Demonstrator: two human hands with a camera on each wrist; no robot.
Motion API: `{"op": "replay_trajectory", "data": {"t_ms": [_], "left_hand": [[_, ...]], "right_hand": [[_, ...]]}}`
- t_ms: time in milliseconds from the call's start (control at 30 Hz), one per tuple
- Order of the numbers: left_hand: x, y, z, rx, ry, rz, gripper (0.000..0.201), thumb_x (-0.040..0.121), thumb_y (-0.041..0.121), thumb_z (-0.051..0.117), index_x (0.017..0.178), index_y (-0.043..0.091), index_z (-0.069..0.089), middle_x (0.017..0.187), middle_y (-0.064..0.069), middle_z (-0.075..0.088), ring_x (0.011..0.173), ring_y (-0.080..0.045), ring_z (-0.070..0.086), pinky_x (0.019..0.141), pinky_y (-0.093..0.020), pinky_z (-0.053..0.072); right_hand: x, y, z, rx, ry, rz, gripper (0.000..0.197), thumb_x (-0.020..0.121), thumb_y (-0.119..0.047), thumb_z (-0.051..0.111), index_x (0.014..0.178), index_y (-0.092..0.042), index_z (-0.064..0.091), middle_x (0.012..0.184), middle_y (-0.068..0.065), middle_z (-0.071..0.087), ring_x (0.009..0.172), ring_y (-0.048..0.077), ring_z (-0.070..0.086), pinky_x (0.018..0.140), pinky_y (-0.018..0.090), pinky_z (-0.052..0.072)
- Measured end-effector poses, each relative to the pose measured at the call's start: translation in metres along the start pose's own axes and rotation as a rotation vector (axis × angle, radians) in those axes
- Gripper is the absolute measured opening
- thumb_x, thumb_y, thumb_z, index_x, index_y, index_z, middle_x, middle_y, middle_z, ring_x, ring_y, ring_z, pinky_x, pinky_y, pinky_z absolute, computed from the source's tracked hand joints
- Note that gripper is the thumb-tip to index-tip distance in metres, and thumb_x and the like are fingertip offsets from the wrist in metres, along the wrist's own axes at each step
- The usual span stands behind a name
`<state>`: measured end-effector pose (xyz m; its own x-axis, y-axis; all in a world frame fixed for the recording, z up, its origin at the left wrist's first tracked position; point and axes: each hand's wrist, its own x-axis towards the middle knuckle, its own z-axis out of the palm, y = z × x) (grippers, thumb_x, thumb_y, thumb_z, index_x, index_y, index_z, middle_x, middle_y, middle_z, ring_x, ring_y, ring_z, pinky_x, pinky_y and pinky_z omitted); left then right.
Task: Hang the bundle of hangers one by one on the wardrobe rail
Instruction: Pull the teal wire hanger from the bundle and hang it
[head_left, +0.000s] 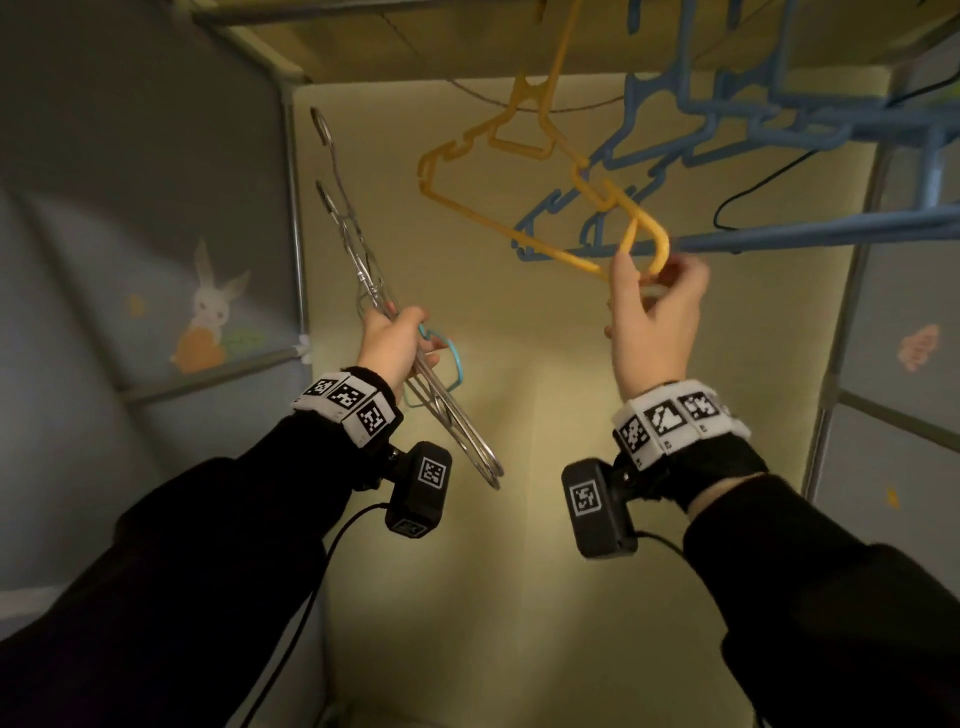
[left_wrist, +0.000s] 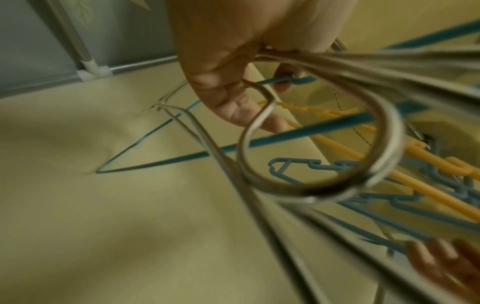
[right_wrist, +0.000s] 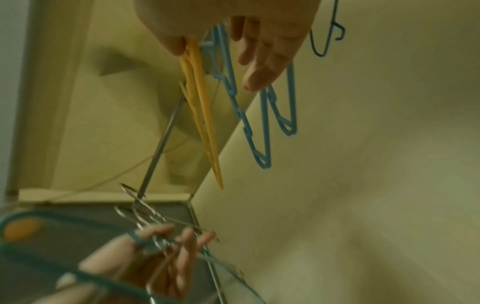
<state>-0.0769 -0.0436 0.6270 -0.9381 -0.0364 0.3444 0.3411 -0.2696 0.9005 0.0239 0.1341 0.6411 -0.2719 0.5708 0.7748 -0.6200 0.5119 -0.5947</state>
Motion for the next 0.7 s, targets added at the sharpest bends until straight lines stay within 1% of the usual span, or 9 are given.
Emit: {"op": "replay_trajectory", "data": {"t_ms": [100,200,300,367,467,533,567,633,700], "left_hand": [[-0.005,-0.004,-0.002,0.006,-0.006,0.015,0.028,0.093,0.013,0.045,0.118,0.017,0.032,0.121,-0.007,0.056,0.052,-0.005,0.066,0.051,-0.021,0.051],[-0.01,-0.006,-0.001,0.032,-0.019,0.026,0.029,0.092,0.014,0.048,0.115,0.021,0.03,0.126,-0.006,0.054,0.054,-0.006,0.066,0.057,-0.024,0.049],[-0.016,-0.01,0.003,0.109,-0.029,0.049,0.032,0.092,0.019,0.052,0.117,0.018,0.031,0.116,-0.004,0.054,0.069,-0.01,0.065,0.056,-0.023,0.048],[-0.022,-0.012,0.004,0.184,-0.04,0.088,0.036,0.092,0.023,0.052,0.122,0.013,0.033,0.101,0.001,0.052,0.078,-0.009,0.058,0.061,-0.023,0.046],[-0.03,-0.011,0.004,0.224,-0.068,0.128,0.029,0.094,0.023,0.049,0.115,0.015,0.031,0.09,0.008,0.047,0.076,-0.007,0.056,0.058,-0.018,0.045],[-0.035,-0.01,0.004,0.237,-0.067,0.143,0.024,0.095,0.021,0.047,0.111,0.015,0.03,0.088,0.008,0.046,0.061,-0.002,0.061,0.051,-0.016,0.048],[-0.038,-0.009,0.005,0.236,-0.066,0.151,0.023,0.096,0.02,0.046,0.11,0.014,0.029,0.089,0.006,0.046,0.052,0.001,0.062,0.047,-0.015,0.048],[-0.042,-0.008,0.004,0.232,-0.071,0.155,0.021,0.097,0.019,0.044,0.11,0.013,0.029,0.1,0.0,0.049,0.053,0.001,0.064,0.049,-0.018,0.051],[-0.041,-0.007,0.0,0.23,-0.067,0.146,0.021,0.097,0.022,0.043,0.111,0.014,0.029,0.115,-0.002,0.047,0.066,-0.006,0.067,0.056,-0.028,0.054]], "right_hand": [[-0.023,0.019,0.0,0.029,-0.148,0.106,0.036,0.086,-0.05,0.044,0.105,-0.021,0.036,0.084,-0.004,0.051,0.07,0.021,0.056,0.065,0.04,0.05],[-0.036,0.015,0.008,0.034,-0.552,0.301,0.023,0.094,-0.044,0.04,0.099,-0.023,0.048,0.074,-0.002,0.055,0.058,0.014,0.052,0.056,0.027,0.04],[-0.044,-0.002,0.02,-0.016,-0.919,0.382,0.035,0.091,-0.052,0.039,0.094,-0.024,0.061,0.078,-0.002,0.058,0.064,0.012,0.053,0.06,0.024,0.04],[-0.047,-0.012,0.027,-0.033,-1.056,0.389,0.039,0.088,-0.054,0.043,0.097,-0.022,0.064,0.082,-0.003,0.059,0.066,0.01,0.053,0.062,0.024,0.041],[-0.049,-0.019,0.031,-0.05,-1.178,0.44,0.02,0.084,-0.04,0.059,0.091,-0.021,0.06,0.083,-0.002,0.062,0.06,0.007,0.055,0.056,0.02,0.039],[-0.051,-0.021,0.032,-0.092,-1.287,0.476,0.007,0.085,-0.024,0.06,0.078,-0.022,0.059,0.071,-0.005,0.064,0.053,0.006,0.055,0.051,0.018,0.036],[-0.052,-0.021,0.033,-0.114,-1.311,0.486,0.012,0.085,-0.015,0.057,0.074,-0.021,0.058,0.061,-0.007,0.062,0.049,0.005,0.054,0.05,0.019,0.035],[-0.055,-0.016,0.037,-0.098,-1.239,0.535,0.021,0.084,-0.004,0.047,0.072,-0.019,0.053,0.045,-0.008,0.052,0.04,0.006,0.046,0.047,0.019,0.032],[-0.055,-0.01,0.039,-0.031,-1.066,0.589,0.022,0.088,-0.003,0.037,0.073,-0.015,0.047,0.033,-0.01,0.042,0.028,0.005,0.036,0.044,0.02,0.026]]}}
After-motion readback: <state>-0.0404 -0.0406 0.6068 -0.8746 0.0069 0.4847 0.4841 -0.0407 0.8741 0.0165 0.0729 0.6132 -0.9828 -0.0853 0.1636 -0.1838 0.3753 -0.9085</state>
